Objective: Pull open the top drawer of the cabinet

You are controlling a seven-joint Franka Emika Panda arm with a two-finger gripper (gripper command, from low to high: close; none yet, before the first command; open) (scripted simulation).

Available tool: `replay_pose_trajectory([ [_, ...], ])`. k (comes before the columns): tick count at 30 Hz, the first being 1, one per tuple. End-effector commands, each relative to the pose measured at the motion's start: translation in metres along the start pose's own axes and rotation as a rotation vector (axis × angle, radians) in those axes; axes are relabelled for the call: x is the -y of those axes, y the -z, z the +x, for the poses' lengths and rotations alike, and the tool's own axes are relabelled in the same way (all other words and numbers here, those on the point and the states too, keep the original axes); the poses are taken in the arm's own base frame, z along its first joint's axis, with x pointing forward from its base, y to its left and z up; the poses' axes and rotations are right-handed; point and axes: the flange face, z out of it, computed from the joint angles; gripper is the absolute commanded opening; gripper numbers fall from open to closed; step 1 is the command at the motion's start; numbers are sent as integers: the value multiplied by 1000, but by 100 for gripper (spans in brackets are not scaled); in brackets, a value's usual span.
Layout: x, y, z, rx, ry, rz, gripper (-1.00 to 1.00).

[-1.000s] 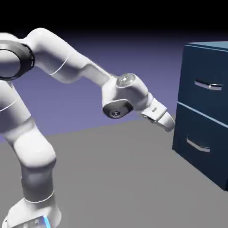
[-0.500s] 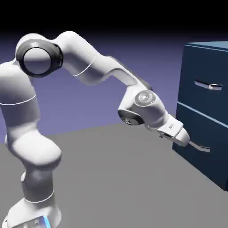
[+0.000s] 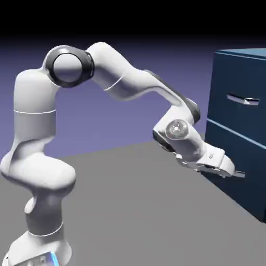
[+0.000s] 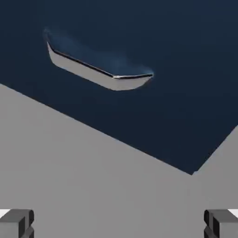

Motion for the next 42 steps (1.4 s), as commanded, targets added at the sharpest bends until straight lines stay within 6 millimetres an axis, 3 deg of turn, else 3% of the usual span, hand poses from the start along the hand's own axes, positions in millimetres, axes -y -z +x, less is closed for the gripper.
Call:
replay_pose_trajectory([
  [1, 0, -2, 2, -12, 20, -4, 0],
  [10, 8, -13, 22, -148, 231, -50, 0],
  [19, 38, -13, 54, -326, 486, -121, 0],
  [28, 95, -2, 92, -543, 770, -216, 0],
  [37, 182, 25, 126, -801, 1057, -335, 0],
  [39, 187, 27, 128, -815, 1071, -342, 0],
  [42, 192, 11, 147, -816, 1074, -343, 0],
])
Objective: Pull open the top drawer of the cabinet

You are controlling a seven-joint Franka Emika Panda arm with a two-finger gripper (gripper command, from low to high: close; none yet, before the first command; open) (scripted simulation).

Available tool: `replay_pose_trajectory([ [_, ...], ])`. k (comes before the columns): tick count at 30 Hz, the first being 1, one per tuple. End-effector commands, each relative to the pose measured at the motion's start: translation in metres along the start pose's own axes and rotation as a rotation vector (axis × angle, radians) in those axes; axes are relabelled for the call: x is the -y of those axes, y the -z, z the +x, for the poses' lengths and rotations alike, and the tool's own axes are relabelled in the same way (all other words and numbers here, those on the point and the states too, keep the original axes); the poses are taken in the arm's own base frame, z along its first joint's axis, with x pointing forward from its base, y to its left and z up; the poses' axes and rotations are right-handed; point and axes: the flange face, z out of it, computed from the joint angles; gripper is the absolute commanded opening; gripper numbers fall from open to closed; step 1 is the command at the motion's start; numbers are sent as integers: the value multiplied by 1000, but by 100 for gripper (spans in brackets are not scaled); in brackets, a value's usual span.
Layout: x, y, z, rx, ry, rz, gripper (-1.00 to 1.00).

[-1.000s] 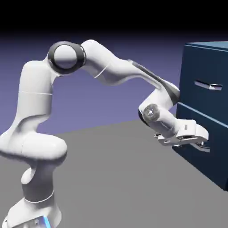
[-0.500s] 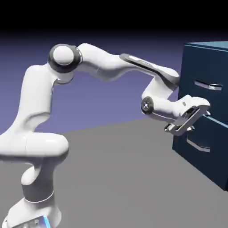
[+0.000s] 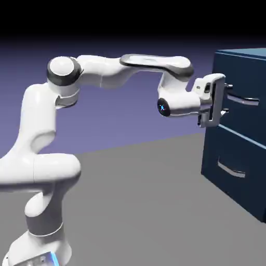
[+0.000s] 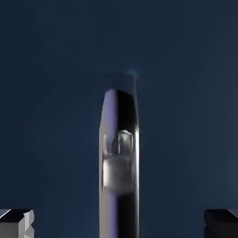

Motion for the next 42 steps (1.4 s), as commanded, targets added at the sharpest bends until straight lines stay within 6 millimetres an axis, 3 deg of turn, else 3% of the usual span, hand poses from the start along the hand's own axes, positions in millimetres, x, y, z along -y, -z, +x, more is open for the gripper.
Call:
replay_pose_trajectory([
  [1, 0, -8, 0, 0, 0, 0, 0],
  [3, 0, -24, -2, 1, -3, 1, 0],
  [4, 0, -24, -2, 1, -3, 1, -100],
  [5, 0, -24, -2, 1, -3, 1, -100],
  [11, 0, 26, -2, 1, -2, 1, -100],
  [14, 0, 39, -2, 1, -3, 1, -100],
  [22, 0, 115, -2, 1, -3, 1, -100],
  [24, 0, 125, -2, 1, -4, 1, -100],
  [40, 0, 279, -2, 1, -3, 1, -100],
  [41, 0, 279, -2, 1, -3, 1, 100],
  [42, 0, 279, -2, 1, -3, 1, 100],
])
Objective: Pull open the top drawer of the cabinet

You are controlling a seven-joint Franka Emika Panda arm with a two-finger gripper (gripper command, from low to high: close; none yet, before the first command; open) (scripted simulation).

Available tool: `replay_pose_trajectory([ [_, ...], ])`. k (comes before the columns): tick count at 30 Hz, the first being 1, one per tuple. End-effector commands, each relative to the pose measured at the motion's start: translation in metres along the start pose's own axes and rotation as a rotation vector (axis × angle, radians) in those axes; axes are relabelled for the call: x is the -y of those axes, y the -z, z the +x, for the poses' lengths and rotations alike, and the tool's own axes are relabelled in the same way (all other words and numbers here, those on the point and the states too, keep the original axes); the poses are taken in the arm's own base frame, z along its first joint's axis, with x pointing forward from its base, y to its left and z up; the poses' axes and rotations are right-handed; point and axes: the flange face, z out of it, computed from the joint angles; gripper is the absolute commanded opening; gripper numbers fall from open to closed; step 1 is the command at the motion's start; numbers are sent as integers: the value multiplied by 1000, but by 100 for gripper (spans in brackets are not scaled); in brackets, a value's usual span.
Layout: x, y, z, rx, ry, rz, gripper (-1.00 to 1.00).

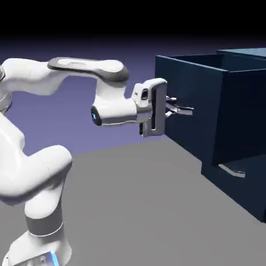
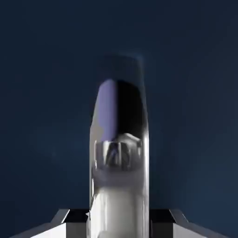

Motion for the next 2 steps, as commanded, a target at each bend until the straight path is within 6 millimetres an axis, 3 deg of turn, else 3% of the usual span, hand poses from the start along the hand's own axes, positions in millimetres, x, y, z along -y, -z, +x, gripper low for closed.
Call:
replay_pose_trajectory([
  [1, 0, 11, 1, 1, 2, 0, 100],
  [2, 0, 21, 1, 2, 3, 0, 100],
])
